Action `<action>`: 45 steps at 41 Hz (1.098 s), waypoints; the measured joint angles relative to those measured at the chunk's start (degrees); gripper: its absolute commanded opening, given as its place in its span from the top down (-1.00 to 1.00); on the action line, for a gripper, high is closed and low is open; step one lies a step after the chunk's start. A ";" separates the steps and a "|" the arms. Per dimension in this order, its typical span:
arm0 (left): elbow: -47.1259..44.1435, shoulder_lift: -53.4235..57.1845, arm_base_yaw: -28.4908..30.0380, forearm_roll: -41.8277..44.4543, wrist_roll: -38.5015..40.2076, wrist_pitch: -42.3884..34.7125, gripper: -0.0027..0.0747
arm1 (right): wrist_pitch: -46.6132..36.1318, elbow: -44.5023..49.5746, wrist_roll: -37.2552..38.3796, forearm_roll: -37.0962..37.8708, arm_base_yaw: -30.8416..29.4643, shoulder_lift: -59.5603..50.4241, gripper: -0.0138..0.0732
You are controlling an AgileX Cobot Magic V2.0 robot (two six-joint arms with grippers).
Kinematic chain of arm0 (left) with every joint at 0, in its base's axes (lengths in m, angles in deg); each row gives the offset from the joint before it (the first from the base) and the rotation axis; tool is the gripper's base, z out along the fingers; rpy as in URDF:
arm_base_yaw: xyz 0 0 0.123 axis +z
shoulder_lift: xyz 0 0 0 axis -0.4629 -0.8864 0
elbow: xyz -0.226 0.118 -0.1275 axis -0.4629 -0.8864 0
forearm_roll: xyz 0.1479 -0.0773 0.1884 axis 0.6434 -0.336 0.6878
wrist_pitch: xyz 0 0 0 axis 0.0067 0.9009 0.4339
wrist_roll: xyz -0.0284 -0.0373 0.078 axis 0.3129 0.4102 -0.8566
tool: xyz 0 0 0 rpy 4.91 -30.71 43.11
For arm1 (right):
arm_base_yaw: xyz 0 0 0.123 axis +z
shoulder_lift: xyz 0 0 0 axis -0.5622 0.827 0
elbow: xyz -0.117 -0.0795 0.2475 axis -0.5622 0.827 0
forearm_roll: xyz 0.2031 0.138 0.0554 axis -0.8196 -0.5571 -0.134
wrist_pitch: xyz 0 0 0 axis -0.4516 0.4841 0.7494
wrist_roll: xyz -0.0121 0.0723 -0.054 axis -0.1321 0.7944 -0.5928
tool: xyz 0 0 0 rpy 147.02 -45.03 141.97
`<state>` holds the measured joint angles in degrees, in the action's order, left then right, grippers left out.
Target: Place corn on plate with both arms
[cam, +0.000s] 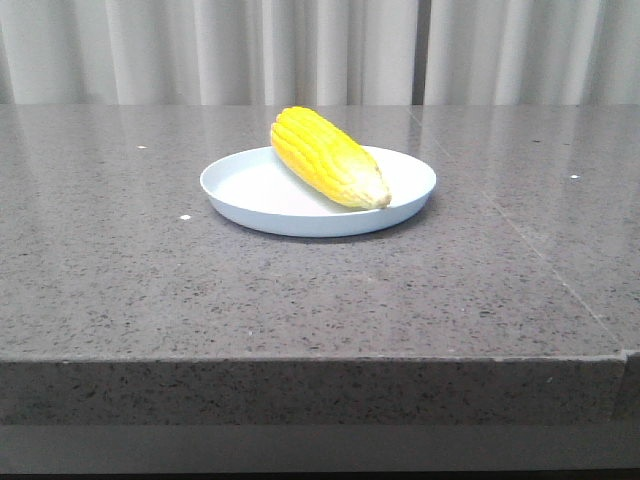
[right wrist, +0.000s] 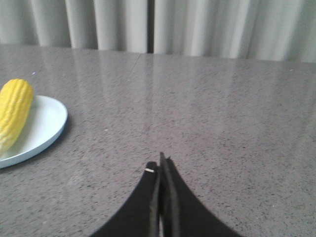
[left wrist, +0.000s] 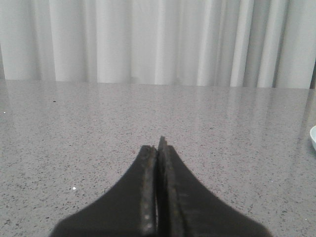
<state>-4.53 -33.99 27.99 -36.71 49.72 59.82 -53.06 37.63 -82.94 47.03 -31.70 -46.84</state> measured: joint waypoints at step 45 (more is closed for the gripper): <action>0.00 0.00 0.00 0.00 0.00 -0.26 0.98 | -23.36 19.01 4.15 0.00 -2.31 -6.19 0.88</action>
<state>-4.53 -33.99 27.99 -36.71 49.72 59.55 -76.42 56.64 -78.79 47.03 -34.00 -53.03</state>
